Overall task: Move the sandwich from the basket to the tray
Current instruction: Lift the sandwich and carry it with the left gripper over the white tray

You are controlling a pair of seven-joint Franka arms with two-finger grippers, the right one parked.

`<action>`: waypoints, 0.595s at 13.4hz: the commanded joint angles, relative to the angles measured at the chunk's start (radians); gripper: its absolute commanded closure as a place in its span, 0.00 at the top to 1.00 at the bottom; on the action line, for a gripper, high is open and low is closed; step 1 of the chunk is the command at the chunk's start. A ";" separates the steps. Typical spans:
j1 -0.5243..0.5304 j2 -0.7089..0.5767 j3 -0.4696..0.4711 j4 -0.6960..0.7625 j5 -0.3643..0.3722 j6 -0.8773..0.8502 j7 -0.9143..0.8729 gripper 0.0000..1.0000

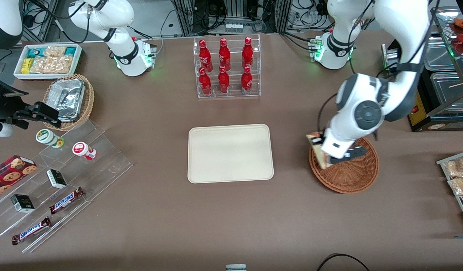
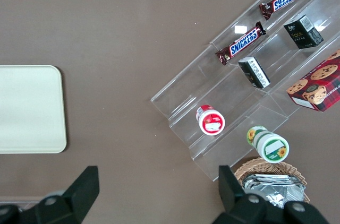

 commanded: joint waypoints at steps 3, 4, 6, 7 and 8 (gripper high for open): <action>-0.086 0.194 -0.111 0.202 0.051 -0.025 -0.057 0.00; -0.113 0.233 -0.111 0.242 0.075 -0.025 -0.100 0.00; -0.185 0.305 -0.113 0.327 0.109 -0.026 -0.175 0.00; -0.228 0.339 -0.111 0.368 0.120 -0.028 -0.203 0.00; -0.258 0.372 -0.110 0.410 0.120 -0.028 -0.229 0.00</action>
